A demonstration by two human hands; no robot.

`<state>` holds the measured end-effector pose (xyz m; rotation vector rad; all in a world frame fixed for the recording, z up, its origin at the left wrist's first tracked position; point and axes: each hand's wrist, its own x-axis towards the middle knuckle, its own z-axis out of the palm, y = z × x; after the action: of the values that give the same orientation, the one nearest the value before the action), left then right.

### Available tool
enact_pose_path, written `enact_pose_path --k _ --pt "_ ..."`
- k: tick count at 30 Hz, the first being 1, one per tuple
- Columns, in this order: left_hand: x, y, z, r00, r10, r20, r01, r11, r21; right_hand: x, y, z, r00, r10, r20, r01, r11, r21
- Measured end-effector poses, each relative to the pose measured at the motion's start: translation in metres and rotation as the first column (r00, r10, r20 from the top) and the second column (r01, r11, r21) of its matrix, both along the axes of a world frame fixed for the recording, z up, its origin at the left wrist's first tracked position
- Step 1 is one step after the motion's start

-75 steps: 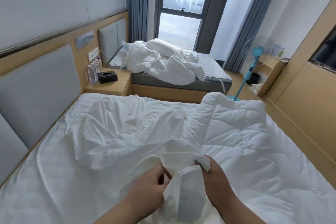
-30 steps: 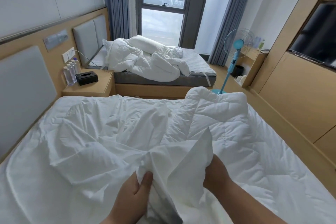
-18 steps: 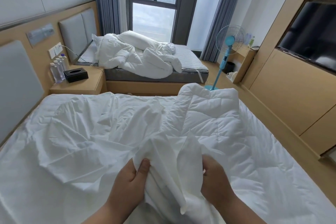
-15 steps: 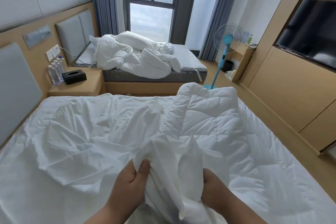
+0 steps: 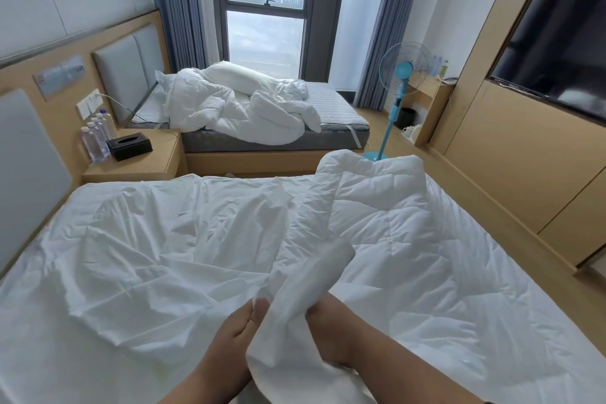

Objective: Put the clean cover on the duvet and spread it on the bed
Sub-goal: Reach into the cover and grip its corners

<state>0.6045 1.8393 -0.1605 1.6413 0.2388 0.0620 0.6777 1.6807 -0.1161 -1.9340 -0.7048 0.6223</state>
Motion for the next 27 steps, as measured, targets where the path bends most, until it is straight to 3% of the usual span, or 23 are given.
enact_pose_path --k 2,7,11,14,16,18,20,22,23,24,25,27 --pt "-0.007 0.008 -0.001 0.999 0.032 0.030 -0.035 0.995 0.095 0.001 -0.002 0.003 0.996 -0.016 -0.093 0.012 0.999 -0.039" --pt "-0.010 0.034 0.003 0.961 0.244 0.131 -0.274 0.902 0.333 0.008 -0.016 0.012 0.987 0.003 -0.159 0.013 0.995 0.100" --pt "0.003 0.096 0.006 0.864 0.461 0.203 -0.494 0.698 0.518 0.021 -0.040 -0.001 0.927 -0.194 -0.321 0.275 0.933 0.231" --pt "0.016 0.146 -0.006 0.814 0.558 0.163 -0.517 0.567 0.641 0.032 -0.047 0.004 0.859 -0.134 -0.494 0.369 0.832 0.414" --pt "0.025 0.153 -0.026 0.862 0.505 0.041 -0.372 0.576 0.728 0.033 -0.045 0.009 0.850 -0.081 -0.520 0.345 0.831 0.436" --pt "0.029 0.133 -0.054 0.934 0.313 -0.169 -0.069 0.625 0.778 0.031 -0.041 0.009 0.822 -0.081 -0.563 0.368 0.831 0.418" --pt "0.023 0.103 -0.080 0.917 0.131 -0.376 0.223 0.614 0.757 0.029 -0.040 0.008 0.781 -0.180 -0.598 0.469 0.802 0.371" --pt "0.012 0.080 -0.090 0.873 0.104 -0.476 0.348 0.550 0.759 0.030 -0.041 0.009 0.743 -0.310 -0.593 0.569 0.759 0.316" --pt "0.008 0.074 -0.088 0.875 0.123 -0.468 0.337 0.540 0.772 0.032 -0.042 0.008 0.725 -0.348 -0.594 0.601 0.740 0.300" --pt "0.007 0.070 -0.082 0.929 0.114 -0.352 0.233 0.560 0.796 0.033 -0.042 0.008 0.710 -0.372 -0.597 0.623 0.727 0.288" --pt "0.008 0.065 -0.073 0.986 0.070 -0.151 0.076 0.618 0.783 0.034 -0.041 0.007 0.698 -0.394 -0.598 0.641 0.716 0.278" --pt "0.010 0.049 -0.039 0.988 -0.029 0.152 -0.082 0.732 0.676 0.035 -0.037 0.004 0.690 -0.415 -0.593 0.651 0.714 0.257"
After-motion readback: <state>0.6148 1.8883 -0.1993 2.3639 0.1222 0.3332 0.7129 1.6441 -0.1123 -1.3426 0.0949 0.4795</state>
